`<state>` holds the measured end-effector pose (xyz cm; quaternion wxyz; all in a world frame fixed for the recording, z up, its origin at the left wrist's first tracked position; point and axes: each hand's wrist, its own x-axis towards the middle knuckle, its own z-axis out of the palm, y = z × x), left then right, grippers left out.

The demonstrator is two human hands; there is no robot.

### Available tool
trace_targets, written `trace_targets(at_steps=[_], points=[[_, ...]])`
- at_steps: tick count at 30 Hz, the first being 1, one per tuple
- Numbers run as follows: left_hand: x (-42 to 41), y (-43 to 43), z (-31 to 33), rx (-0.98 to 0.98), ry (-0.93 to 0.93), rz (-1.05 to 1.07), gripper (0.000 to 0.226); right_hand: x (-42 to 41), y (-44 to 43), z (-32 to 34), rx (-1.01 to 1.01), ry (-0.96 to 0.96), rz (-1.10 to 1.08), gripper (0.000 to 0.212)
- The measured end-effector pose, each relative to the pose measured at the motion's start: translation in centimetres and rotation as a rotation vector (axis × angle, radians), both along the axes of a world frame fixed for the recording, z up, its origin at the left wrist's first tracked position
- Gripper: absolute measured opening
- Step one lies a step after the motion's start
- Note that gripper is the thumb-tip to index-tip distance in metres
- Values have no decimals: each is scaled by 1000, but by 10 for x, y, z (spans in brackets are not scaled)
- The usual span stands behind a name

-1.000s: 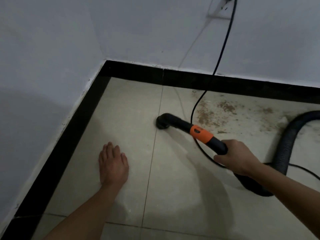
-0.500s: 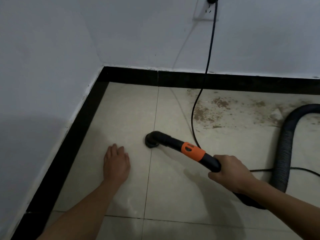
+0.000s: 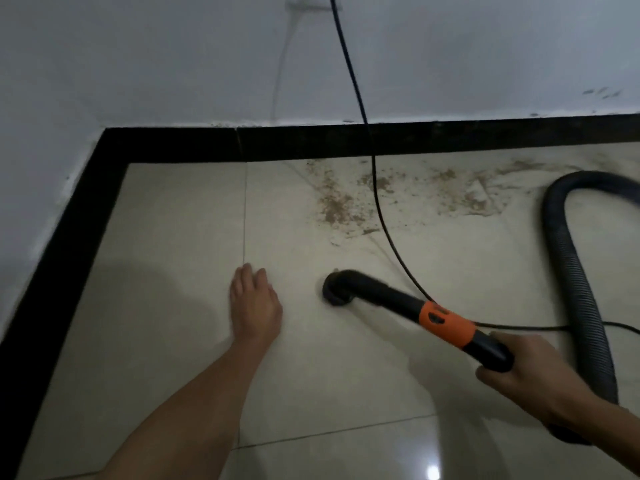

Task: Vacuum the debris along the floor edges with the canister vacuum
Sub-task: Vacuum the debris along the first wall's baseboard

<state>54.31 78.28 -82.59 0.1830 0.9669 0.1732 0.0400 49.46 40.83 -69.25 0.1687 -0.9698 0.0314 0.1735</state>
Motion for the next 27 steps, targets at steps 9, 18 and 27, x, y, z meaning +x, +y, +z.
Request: trace_targets(at_steps=[9, 18, 27], points=[[-3, -2, -11, 40, -61, -23, 37, 31, 15, -26, 23, -138, -164, 21], [-5, 5, -9, 36, -23, -72, 38, 47, 40, -29, 62, -70, -37, 20], [-30, 43, -15, 73, -72, 17, 47, 137, 111, -26, 160, -9, -104, 18]])
